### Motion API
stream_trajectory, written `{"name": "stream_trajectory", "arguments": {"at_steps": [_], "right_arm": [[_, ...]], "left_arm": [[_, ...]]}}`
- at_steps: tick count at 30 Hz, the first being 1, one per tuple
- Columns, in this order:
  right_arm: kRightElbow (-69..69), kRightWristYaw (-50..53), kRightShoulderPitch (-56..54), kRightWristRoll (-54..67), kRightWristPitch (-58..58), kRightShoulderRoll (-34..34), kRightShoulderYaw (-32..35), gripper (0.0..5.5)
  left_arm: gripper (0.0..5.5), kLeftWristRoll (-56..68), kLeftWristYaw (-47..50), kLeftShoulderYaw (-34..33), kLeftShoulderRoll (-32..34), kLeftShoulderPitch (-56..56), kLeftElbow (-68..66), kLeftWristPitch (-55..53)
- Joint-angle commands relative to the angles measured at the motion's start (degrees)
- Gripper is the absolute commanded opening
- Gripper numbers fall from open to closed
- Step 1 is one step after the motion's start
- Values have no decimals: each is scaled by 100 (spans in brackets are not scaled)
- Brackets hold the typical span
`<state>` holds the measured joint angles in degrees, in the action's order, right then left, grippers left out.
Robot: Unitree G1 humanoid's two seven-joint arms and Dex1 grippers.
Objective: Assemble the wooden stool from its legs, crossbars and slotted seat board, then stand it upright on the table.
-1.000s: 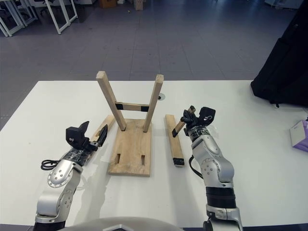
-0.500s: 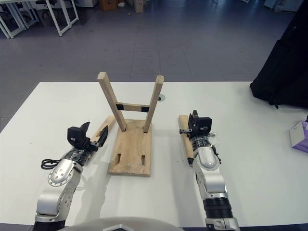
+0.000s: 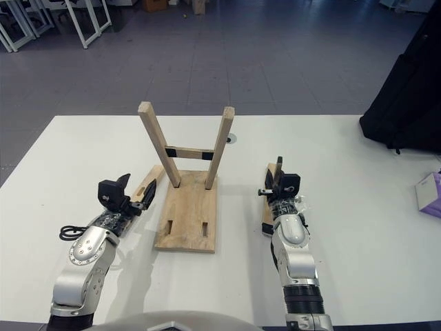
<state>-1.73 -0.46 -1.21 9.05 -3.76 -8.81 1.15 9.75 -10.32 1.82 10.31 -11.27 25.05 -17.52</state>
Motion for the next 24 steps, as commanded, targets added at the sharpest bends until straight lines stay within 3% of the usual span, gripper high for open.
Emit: {"name": "stream_trajectory", "arguments": {"at_steps": [1, 3, 6, 10, 14, 19, 22, 24], "right_arm": [[-827, 178, -405, 43, -825, -45, 230, 230], [-1419, 390, -851, 35, -1537, -143, 416, 262], [-1874, 774, -2038, -9, -2846, -325, 734, 262], [-1386, 965, -3447, 92, -3827, -341, 974, 262], [-579, 790, -2906, -90, -4517, -282, 691, 262], [-230, 821, -2307, -137, -4298, 5, 715, 262], [-745, 710, -2871, 113, -3611, 37, 1124, 262], [-1748, 599, -3086, 130, -3776, -281, 1168, 297]], "left_arm": [[380, -77, -19, 25, 32, 34, -35, -58], [380, -80, -9, 19, 29, 31, -33, -56], [380, -113, 33, 60, -15, -15, -17, -38], [380, -143, 35, 71, -57, 20, -61, -27], [380, -148, 7, 46, -39, 126, -113, -32], [380, -140, 1, 55, -54, 180, -149, -45], [380, -125, -32, 17, -19, 268, -194, -53], [380, -130, -23, -12, -10, 252, -176, -46]]}}
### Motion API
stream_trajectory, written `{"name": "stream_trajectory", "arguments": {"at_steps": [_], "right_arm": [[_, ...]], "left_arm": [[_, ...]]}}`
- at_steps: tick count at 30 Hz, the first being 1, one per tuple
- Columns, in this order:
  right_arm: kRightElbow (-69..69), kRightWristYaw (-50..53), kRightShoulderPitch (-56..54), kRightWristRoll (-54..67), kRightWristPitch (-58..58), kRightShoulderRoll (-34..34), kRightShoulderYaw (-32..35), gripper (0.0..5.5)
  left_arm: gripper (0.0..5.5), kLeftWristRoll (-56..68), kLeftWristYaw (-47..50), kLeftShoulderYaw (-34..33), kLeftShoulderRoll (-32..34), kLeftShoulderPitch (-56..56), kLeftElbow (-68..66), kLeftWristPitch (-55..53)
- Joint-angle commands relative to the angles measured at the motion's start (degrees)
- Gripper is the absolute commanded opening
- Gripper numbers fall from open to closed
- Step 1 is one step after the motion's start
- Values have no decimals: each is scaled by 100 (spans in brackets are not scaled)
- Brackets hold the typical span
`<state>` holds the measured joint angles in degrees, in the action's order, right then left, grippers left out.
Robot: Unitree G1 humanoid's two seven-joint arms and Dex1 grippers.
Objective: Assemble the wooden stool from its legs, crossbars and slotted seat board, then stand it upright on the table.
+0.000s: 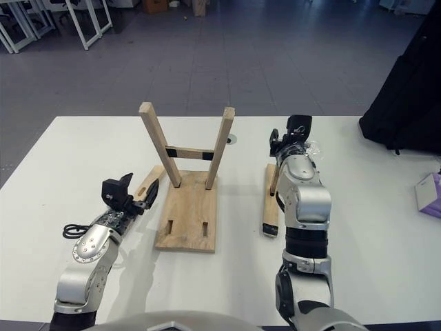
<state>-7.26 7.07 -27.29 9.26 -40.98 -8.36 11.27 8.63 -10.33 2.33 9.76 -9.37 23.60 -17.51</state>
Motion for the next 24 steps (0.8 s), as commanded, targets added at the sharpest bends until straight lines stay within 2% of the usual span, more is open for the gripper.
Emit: {"name": "stream_trajectory", "arguments": {"at_steps": [1, 3, 5, 7, 9, 15, 21, 24], "right_arm": [[-1615, -210, -431, 135, -244, -417, 143, 309], [-2471, -245, 181, 258, -829, -361, 111, 354], [-3344, -345, 1558, 351, -1517, -326, -185, 392], [-3812, -444, 2663, 380, -1998, -362, -363, 392], [-3933, -481, 3202, 336, -2242, -371, -421, 392], [-3278, -590, 3285, 309, -2696, -349, -676, 392], [-2617, -549, 3425, 119, -2741, -311, -961, 392], [-2319, -577, 3665, 31, -2634, -338, -1071, 346]], "left_arm": [[380, -33, 6, -67, 29, 11, 7, -41], [380, -63, 62, -46, -16, -136, 83, -34], [380, -107, 132, -45, -37, -432, 248, -43], [380, -225, 108, -51, 103, -654, 390, -68], [380, -377, 28, -81, 305, -778, 470, -96], [380, -572, -140, -57, 659, -1053, 536, -306], [380, -927, -329, 257, 988, -1277, 541, -614], [380, -1126, -474, 442, 1188, -1267, 589, -729]]}}
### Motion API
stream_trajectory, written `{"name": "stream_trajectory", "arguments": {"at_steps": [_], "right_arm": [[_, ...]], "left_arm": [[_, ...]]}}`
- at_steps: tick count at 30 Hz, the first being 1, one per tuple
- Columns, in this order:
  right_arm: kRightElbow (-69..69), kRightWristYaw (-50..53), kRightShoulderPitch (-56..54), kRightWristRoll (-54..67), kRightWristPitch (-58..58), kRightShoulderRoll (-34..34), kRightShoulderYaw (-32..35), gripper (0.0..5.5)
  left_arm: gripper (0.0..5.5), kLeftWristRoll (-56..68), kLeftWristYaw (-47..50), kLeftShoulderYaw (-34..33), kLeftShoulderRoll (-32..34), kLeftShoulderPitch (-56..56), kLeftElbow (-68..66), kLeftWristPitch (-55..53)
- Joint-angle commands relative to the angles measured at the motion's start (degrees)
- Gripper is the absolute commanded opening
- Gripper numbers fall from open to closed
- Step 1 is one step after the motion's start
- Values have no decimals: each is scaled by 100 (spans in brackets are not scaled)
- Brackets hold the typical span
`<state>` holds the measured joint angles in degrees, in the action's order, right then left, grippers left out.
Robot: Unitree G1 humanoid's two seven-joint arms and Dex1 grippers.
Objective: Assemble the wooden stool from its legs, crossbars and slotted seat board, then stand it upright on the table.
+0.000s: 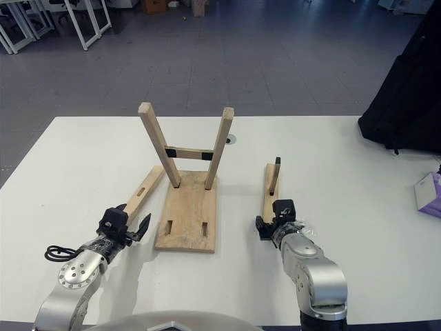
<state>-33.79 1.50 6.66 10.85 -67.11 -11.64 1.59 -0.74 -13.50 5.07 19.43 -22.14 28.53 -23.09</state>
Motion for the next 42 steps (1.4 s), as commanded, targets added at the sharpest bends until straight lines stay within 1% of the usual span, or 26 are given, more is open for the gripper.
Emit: {"name": "stream_trajectory", "arguments": {"at_steps": [1, 4, 8, 12, 14, 15, 16, 17, 18, 19, 21, 23, 24, 28, 32, 36, 42], "right_arm": [[376, -32, 367, -138, 26, -25, -106, 325], [463, -124, 450, -124, 142, -87, -19, 262], [589, -254, -28, -60, 287, -158, 328, 204], [640, -408, -576, 82, 630, -176, 755, 203], [501, -668, -1095, 389, 881, -228, 1119, 203], [408, -920, -1476, 833, 861, -169, 1443, 203], [263, -1274, -1846, 1544, 649, -163, 1858, 203], [156, -1577, -2144, 2197, 418, -185, 2188, 203], [76, -1961, -2427, 3140, 80, -314, 2505, 203], [51, -2219, -2617, 3921, -200, -455, 2717, 203], [131, -2663, -2832, 5542, -524, -816, 2821, 203], [206, -2786, -2930, 6565, -532, -972, 2635, 203], [198, -2766, -2954, 6953, -492, -984, 2459, 203], [206, -2690, -3052, 7817, -507, -989, 1540, 203], [206, -2409, -3122, 8584, -268, -1378, 886, 203], [81, -2304, -2921, 8669, -28, -1704, 399, 203], [204, -2346, -2787, 8235, 334, -1959, 152, 203]], "left_arm": [[380, -226, -219, 220, 271, 22, 115, -229], [380, -341, -587, 612, 524, 72, 213, -554], [380, 178, -996, 1060, 323, 271, 956, -1233], [380, 289, -1027, 922, 425, 345, 1103, -1503], [380, 679, -1205, 396, 503, 281, 1178, -1643], [380, 1301, -1354, -119, 335, 371, 1281, -1793], [380, 2282, -1455, -740, 67, 724, 1337, -2023], [380, 3215, -1476, -1253, -156, 1070, 1343, -2244], [380, 4434, -1435, -1682, -256, 1446, 1271, -2373], [380, 5454, -1411, -1950, -227, 1724, 1170, -2471], [380, 7911, -1651, -2175, 236, 2188, 765, -2536], [380, 9127, -2024, -2230, 587, 2556, 286, -2736], [380, 9362, -2163, -2221, 683, 2721, 58, -2844], [380, 9777, -2287, -1996, 960, 3180, -596, -3147], [380, 10102, -2260, -1818, 1195, 3393, -1013, -3388], [380, 10567, -2257, -1902, 1302, 3446, -938, -3377], [380, 10595, -2563, -1912, 1661, 3264, -758, -3552]]}}
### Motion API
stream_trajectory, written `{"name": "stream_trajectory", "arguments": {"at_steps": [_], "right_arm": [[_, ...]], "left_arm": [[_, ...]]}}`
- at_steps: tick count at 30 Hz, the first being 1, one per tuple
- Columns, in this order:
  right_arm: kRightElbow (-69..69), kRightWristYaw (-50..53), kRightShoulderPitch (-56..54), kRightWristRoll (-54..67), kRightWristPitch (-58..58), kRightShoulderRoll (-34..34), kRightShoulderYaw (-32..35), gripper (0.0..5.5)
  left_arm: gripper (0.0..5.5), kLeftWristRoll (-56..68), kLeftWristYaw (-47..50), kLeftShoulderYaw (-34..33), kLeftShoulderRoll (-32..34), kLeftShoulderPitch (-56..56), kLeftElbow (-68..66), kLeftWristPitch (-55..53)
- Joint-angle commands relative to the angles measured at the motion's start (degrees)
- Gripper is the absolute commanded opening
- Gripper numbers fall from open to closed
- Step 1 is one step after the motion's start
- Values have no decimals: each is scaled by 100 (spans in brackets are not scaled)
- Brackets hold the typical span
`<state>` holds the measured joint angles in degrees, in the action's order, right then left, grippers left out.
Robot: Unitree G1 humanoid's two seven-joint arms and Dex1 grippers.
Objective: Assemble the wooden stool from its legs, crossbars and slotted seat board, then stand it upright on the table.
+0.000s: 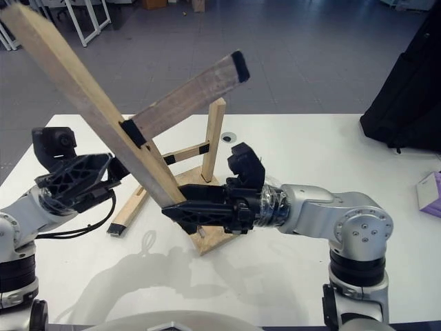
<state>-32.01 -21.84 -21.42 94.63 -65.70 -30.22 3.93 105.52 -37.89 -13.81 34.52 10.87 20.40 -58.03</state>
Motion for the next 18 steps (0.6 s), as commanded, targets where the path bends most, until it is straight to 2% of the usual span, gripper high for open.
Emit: {"name": "stream_trajectory", "arguments": {"at_steps": [1, 10, 18], "right_arm": [[12, -26, 46, -205, 227, -113, -136, 203], [-269, -185, 216, -383, 351, -289, -591, 203], [-341, -274, 260, -752, 449, -440, -744, 203]], "left_arm": [[380, -120, -117, 12, 154, -11, 42, -35], [380, -536, 91, 361, 191, 41, 41, -73], [251, -327, 19, 438, 334, 80, -62, -264]]}}
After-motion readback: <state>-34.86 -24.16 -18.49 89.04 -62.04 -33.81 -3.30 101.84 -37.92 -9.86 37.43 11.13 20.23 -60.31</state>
